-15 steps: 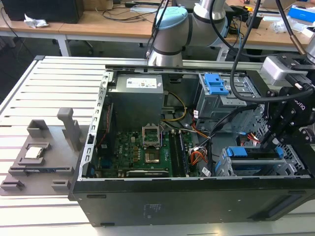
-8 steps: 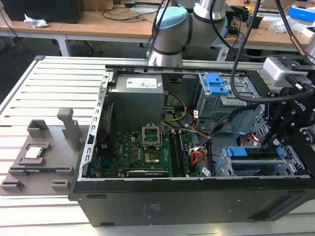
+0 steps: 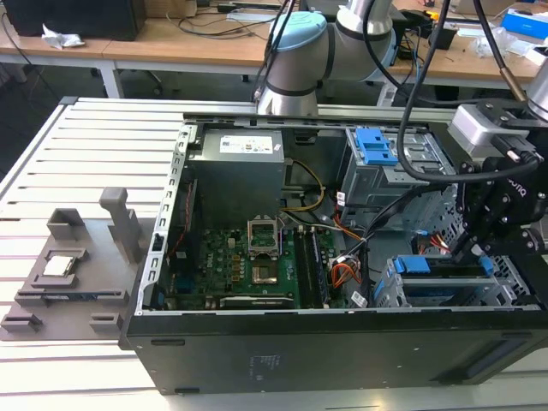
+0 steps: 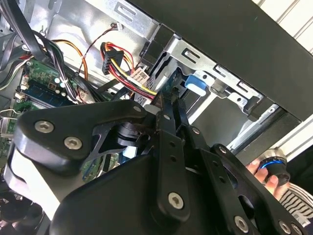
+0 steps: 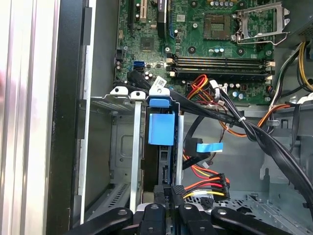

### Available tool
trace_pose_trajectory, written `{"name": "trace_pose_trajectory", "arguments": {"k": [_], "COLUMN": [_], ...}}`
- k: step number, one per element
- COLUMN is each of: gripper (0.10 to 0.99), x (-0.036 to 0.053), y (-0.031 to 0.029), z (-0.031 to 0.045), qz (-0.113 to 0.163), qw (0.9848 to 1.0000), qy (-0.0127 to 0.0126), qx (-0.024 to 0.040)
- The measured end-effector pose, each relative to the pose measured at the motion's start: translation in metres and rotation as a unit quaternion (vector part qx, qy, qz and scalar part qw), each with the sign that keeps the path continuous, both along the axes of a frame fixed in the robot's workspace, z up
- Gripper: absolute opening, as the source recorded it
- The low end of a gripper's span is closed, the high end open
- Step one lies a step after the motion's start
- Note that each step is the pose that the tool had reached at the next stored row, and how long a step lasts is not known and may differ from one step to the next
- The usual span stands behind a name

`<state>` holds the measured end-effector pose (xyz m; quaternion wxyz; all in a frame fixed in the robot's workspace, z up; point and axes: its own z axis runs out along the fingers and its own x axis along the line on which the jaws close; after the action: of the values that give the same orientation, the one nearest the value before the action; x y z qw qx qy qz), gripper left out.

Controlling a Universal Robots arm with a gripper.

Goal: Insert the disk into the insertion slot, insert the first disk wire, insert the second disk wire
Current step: 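Insert the first disk wire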

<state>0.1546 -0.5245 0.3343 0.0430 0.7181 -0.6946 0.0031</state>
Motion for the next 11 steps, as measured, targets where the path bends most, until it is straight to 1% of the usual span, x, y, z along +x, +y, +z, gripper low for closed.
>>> {"name": "trace_pose_trajectory", "arguments": {"k": [2, 3, 5, 7, 9, 10, 11], "gripper": [0.18, 0.243, 0.243, 0.243, 0.243, 0.161, 0.106], "x": [0.0, 0.0, 0.0, 0.0, 0.0, 0.0, 0.0], "y": [-0.0001, -0.0001, -0.0002, 0.0003, 0.002, 0.0033, 0.0043], "z": [-0.0005, 0.0003, 0.0055, 0.0223, 0.0297, 0.0343, 0.0388], "qz": [0.0, 0.0, 0.0, 0.0, 0.0, 0.0, 0.0], "qw": [1.0, 1.0, 1.0, 1.0, 1.0, 1.0, 1.0], "qy": [-0.0001, -0.0001, -0.0001, -0.0001, -0.0001, -0.0001, -0.0001], "qx": [0.0004, -0.0002, -0.0001, -0.0003, -0.0007, -0.0012, -0.0019]}}
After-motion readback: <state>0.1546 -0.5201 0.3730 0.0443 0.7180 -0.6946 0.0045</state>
